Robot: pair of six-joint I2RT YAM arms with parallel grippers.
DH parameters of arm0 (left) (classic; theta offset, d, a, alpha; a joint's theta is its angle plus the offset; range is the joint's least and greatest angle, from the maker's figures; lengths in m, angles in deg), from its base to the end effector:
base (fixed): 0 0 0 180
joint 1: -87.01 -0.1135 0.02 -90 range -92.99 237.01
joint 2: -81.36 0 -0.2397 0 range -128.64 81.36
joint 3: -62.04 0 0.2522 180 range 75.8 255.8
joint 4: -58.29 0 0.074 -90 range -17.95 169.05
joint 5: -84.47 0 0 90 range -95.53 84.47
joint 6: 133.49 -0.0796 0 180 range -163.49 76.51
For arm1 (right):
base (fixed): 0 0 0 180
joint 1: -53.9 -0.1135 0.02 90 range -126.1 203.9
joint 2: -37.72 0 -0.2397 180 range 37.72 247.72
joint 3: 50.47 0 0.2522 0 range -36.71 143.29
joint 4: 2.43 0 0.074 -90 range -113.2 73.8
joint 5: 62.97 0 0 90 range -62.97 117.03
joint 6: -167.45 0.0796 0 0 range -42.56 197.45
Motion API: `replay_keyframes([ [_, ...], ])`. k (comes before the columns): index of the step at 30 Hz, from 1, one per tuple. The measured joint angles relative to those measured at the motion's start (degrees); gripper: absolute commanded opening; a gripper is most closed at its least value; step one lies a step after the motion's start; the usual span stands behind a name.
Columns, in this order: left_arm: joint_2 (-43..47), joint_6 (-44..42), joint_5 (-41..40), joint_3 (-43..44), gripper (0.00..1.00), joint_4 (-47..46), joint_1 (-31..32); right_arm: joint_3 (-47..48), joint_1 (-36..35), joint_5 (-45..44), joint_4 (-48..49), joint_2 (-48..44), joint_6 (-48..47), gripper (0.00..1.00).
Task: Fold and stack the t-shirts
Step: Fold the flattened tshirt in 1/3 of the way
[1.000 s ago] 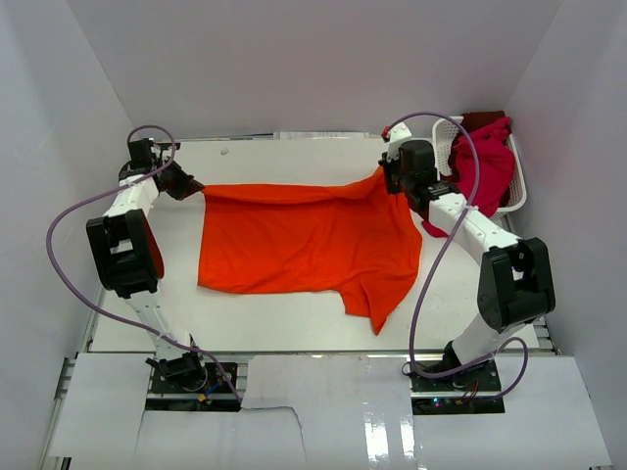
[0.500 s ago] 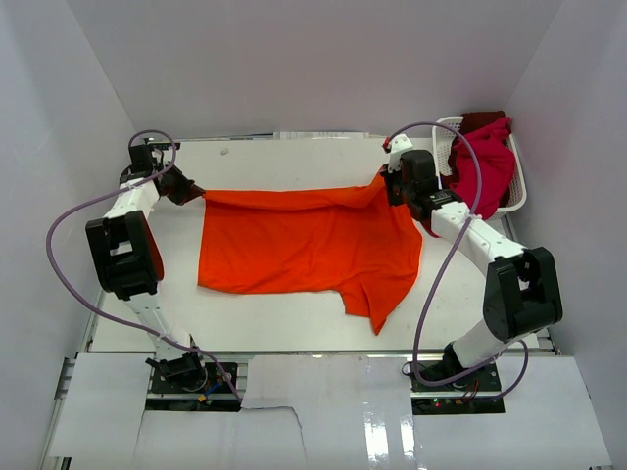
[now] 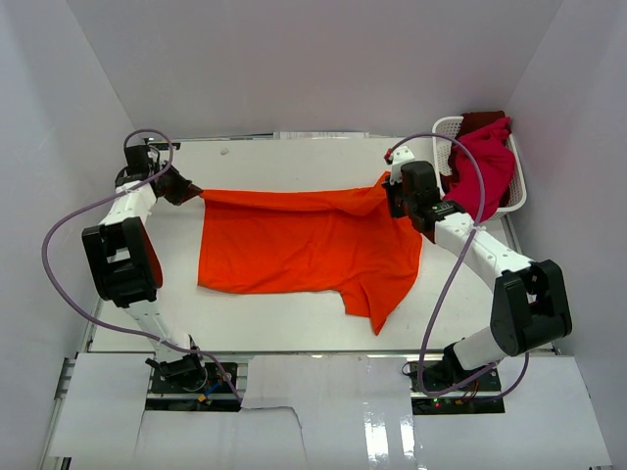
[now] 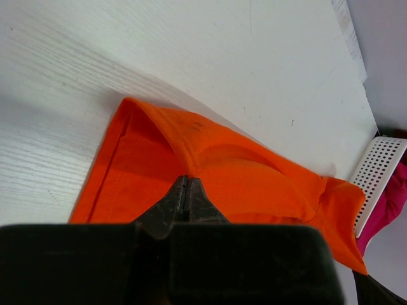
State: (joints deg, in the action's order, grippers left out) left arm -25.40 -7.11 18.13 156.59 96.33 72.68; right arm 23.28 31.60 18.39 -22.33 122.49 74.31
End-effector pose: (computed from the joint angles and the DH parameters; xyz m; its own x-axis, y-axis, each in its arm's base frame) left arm 0.4241 0.0754 0.1767 -0.6127 -0.7173 -0.3318 -0.4242 0.6527 -0.6277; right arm 0.3531 0.1319 0.2255 -0.4607 -0.2475 -0.8524 -0.2816 0.9515 -0.1241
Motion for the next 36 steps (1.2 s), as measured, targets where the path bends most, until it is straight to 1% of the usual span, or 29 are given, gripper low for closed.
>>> replay_keyframes([
  [13, 1.6, -0.6, 0.1, -6.6, 0.0, -1.1, -0.1, -5.2, -1.1, -0.2, -1.5, -0.2, 2.1, 0.08],
  [21, 1.8, -1.4, -0.4, -10.9, 0.0, -2.1, -0.2, -5.6, -1.8, -1.2, -4.2, -0.3, 4.5, 0.08],
  [36, 2.4, -2.9, -1.0, -13.5, 0.0, -2.2, -0.2, -6.5, -4.0, -1.6, -10.5, 1.3, 7.5, 0.08],
])
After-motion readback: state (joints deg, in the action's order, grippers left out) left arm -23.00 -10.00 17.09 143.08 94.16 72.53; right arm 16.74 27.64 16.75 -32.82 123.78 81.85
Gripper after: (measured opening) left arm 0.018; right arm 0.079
